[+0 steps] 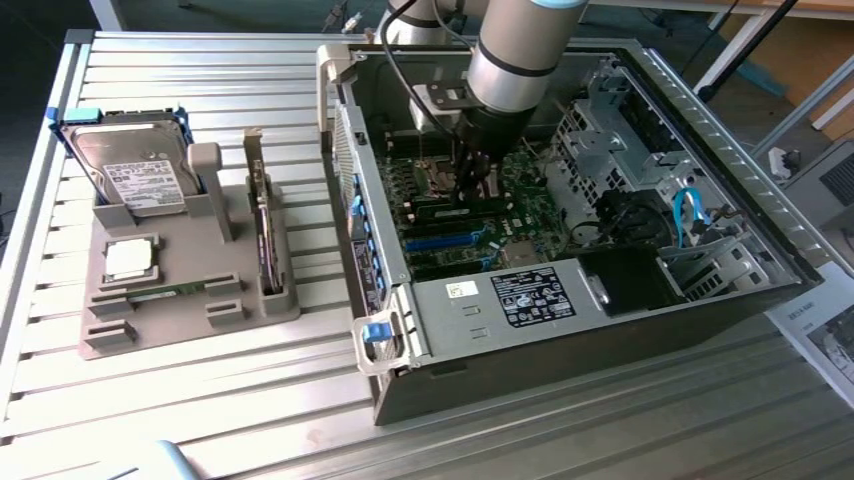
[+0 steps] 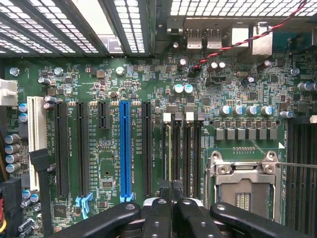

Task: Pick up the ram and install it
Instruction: 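Press down the ram until it locks into place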

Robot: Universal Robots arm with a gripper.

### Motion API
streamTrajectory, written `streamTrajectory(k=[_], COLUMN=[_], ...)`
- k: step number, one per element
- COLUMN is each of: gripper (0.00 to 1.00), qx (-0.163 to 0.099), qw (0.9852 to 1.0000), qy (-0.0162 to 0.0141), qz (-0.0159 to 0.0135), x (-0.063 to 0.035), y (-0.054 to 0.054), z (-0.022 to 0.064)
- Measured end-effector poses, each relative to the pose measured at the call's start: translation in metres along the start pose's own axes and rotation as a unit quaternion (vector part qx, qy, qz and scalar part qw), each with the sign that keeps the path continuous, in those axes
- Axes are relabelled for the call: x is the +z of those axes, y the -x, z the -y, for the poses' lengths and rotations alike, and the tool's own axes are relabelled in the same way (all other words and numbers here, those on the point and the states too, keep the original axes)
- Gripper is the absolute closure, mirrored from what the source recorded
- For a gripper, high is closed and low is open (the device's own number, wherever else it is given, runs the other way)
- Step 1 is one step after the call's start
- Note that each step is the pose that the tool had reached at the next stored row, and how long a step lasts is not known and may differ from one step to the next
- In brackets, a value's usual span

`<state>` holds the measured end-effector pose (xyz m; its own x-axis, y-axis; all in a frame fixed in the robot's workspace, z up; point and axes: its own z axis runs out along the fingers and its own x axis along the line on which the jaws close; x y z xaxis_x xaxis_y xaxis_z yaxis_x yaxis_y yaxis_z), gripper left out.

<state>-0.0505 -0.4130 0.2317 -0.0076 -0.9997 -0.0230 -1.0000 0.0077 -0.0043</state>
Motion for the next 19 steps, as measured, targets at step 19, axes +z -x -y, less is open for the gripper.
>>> streamTrajectory(k=[19], gripper=[0.9], qx=[0.0], qw=[1.0], qy=[0.0001], qz=[-0.0003], x=[0.0039], y=[-0.0021], z=[-0.0001])
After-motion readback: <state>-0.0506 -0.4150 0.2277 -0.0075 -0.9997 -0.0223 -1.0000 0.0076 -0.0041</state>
